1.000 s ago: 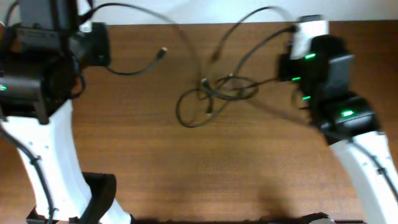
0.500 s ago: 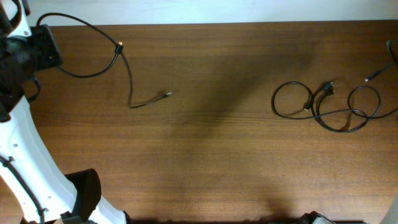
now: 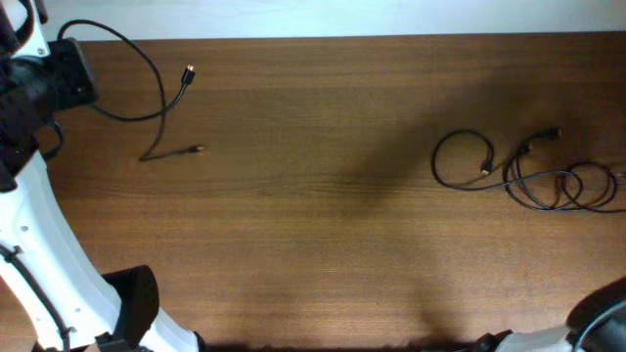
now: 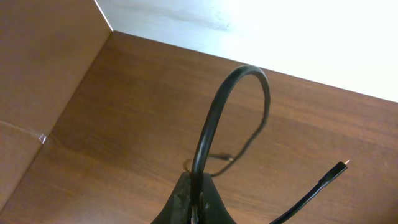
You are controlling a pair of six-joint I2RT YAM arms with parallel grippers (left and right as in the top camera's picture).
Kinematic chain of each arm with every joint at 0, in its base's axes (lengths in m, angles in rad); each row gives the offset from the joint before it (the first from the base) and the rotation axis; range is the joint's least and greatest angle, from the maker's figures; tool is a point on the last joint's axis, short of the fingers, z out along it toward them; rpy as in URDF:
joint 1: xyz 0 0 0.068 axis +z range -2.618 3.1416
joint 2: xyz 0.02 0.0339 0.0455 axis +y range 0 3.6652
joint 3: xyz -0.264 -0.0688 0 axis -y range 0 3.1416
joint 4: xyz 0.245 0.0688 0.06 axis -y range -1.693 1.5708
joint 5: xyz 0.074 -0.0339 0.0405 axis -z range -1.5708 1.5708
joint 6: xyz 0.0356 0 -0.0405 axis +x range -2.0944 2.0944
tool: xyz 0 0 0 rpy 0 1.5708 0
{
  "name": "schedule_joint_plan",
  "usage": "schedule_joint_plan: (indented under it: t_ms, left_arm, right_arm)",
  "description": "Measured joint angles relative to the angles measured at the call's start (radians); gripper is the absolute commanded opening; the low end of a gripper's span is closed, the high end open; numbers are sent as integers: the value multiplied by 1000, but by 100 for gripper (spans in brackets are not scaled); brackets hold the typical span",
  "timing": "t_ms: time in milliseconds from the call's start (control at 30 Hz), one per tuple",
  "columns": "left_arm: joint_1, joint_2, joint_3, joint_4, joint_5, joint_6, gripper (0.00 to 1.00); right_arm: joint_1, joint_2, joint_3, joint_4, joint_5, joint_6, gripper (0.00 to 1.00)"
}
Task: Untangle cables
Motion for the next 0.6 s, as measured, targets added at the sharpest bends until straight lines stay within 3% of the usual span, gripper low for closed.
schedule_joint_plan:
  t_ms: [67,100,133,167,300,400,500,567,600]
  left_arm:
    - [0,0,0,0,0,0,0]
    - [0,0,0,0,0,0,0]
    - [0,0,0,-1,0,0,0]
    - [0,0,0,-1,0,0,0]
    - [0,0,0,-2,40,0,0]
    - [0,0,0,0,60,0,0]
    - [0,0,0,1,75,0,0]
    - [0,0,0,2,75,0,0]
    - [0,0,0,3,75,0,0]
  right_arm:
    - [23,131,-6,-24,1,0,4]
    - [31,140,-6,-21,0,-7,9]
    - [48,166,-6,-21,0,-23,82]
    - [59,187,-6,-22,0,-37,100]
    - [63,140,-6,-2,-281,-185,99]
    - [85,-53,-6,14,-334,-272,99]
    - [240,-134,-6,10,-301,-399,99]
    - [362,-120,-5,-21,-164,-349,99]
    - [403,-102,-5,-77,-69,-196,99]
